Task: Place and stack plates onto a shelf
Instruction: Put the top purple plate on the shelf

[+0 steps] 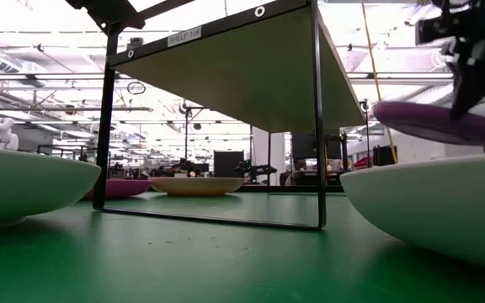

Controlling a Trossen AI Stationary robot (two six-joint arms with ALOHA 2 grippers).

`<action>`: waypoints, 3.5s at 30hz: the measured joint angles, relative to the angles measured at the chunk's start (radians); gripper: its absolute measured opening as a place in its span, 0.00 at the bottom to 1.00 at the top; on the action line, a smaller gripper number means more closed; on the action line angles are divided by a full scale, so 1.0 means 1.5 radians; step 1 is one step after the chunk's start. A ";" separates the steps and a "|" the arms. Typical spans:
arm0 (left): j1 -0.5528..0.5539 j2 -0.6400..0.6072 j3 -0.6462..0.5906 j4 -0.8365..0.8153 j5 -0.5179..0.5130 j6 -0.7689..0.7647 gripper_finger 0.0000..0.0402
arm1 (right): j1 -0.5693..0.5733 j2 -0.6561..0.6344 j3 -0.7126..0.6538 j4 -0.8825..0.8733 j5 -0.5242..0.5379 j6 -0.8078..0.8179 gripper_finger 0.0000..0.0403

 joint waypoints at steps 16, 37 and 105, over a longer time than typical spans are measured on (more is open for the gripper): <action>0.000 0.000 0.000 0.005 0.000 0.000 0.00 | 0.000 0.003 0.142 -0.055 0.073 -0.048 0.00; -0.001 0.000 0.000 0.005 -0.017 -0.049 0.00 | -0.053 0.162 0.313 0.154 0.133 -0.425 0.00; -0.029 0.000 -0.032 0.004 -0.030 -0.011 0.00 | -0.182 0.230 0.272 0.278 0.013 -0.545 0.07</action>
